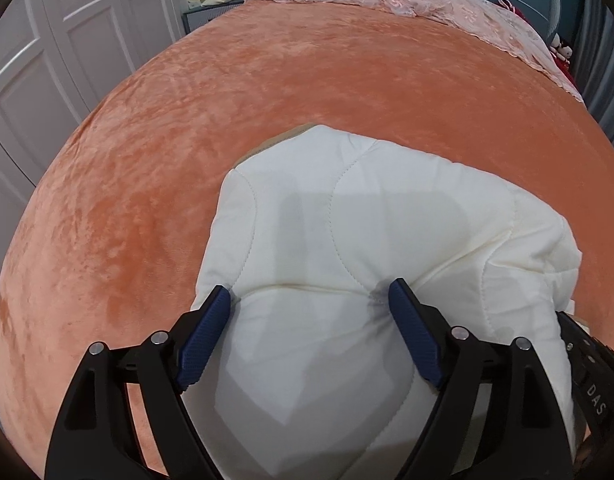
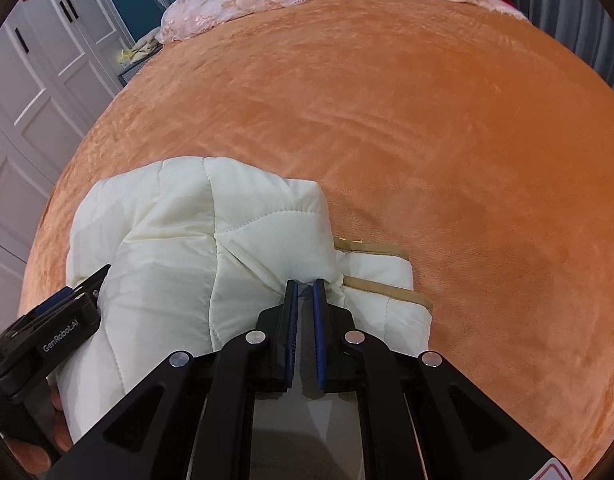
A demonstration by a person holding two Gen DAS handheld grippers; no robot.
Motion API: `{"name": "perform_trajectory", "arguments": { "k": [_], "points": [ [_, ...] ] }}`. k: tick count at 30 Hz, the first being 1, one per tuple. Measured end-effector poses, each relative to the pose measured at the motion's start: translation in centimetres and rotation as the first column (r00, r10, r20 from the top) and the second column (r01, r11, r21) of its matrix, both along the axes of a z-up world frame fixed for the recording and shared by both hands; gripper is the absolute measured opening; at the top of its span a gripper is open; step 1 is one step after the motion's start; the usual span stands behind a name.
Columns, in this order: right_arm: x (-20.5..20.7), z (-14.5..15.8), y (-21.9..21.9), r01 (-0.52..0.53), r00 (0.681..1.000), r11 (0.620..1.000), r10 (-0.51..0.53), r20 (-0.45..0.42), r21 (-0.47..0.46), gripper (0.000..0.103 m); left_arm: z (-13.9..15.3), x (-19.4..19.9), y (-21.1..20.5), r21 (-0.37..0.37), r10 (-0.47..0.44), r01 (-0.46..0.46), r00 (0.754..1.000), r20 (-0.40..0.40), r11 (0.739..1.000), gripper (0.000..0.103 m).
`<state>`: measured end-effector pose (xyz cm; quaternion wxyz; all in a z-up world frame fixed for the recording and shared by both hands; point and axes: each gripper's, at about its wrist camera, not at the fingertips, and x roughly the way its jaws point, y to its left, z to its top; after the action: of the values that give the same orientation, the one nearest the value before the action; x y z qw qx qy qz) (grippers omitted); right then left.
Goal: Fold large clothes
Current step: 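Grasp the bundle edge with the right tool while the left tool presses the bundle top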
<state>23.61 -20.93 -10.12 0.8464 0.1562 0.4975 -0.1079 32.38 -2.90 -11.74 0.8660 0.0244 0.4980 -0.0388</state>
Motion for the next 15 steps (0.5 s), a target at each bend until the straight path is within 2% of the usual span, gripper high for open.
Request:
{"name": "perform_trajectory", "arguments": {
  "k": [4, 8, 11, 15],
  "points": [
    [-0.3, -0.1, 0.7, -0.007, 0.999, 0.998, 0.009, 0.03, -0.069, 0.006, -0.2, -0.4, 0.0, 0.009, 0.004, -0.004, 1.0, 0.026, 1.0, 0.081],
    [-1.5, 1.6, 0.7, -0.026, 0.999, 0.997, 0.028, 0.02, -0.066, 0.011, 1.0, -1.8, 0.1, 0.025, -0.025, 0.024, 0.999, 0.039, 0.999, 0.081],
    [-4.2, 2.8, 1.3, -0.071, 0.997, 0.995, 0.072, 0.007, -0.068, 0.012, 2.0, -4.2, 0.5, 0.036, -0.061, 0.059, 0.997, 0.045, 0.998, 0.081],
    [-8.7, 3.0, 2.5, -0.108, 0.994, 0.991, 0.106, -0.026, -0.085, 0.012, 2.8, -8.1, 1.4, 0.025, -0.07, 0.07, 0.997, 0.026, 0.997, 0.081]
  ]
}}
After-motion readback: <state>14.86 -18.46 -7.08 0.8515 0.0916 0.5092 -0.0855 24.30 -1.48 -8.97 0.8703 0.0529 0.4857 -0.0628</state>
